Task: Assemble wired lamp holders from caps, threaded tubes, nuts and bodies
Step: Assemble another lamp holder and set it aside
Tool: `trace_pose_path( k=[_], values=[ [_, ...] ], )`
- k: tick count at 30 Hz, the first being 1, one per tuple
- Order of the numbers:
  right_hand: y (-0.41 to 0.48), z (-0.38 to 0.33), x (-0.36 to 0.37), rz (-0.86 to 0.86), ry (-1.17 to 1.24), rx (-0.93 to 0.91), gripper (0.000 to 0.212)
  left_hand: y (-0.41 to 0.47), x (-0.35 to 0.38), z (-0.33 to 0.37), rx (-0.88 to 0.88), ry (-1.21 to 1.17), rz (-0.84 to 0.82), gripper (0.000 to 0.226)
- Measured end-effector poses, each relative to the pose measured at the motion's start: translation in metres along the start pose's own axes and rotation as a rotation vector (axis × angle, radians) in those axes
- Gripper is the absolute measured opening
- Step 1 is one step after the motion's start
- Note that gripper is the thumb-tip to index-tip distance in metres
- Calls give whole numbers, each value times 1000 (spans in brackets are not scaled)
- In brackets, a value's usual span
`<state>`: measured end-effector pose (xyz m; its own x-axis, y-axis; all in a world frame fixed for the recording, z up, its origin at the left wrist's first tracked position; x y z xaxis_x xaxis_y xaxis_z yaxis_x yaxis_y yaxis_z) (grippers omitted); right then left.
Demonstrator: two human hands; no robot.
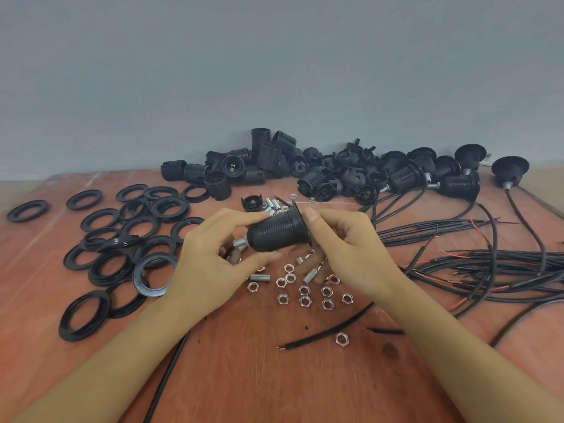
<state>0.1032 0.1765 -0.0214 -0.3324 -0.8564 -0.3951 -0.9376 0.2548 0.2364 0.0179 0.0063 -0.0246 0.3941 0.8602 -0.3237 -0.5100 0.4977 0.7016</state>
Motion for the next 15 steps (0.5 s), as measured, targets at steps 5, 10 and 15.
trace_pose_path(
  k=[5,10,15],
  values=[
    [0,2,-1,53,-47,28,37,-1,-1,-5,-60,-31,39,47],
    [-4,1,3,139,-177,-37,45,0,-3,-5,-58,-27,48,47],
    [-1,5,-2,134,17,65,12,1,-1,4,-13,23,-16,47]
  ],
)
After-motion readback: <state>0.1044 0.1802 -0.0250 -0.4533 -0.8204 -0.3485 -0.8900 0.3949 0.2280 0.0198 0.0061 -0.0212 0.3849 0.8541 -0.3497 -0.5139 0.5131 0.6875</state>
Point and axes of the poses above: each hand's wrist, its own y-axis towards the middle knuckle, its own x-axis out of the palm, z = x × y, the point moved 4 cm from there along y, towards the middle knuckle, and after that the axes turned 13 degrees about -y, right-handed, at the moved point
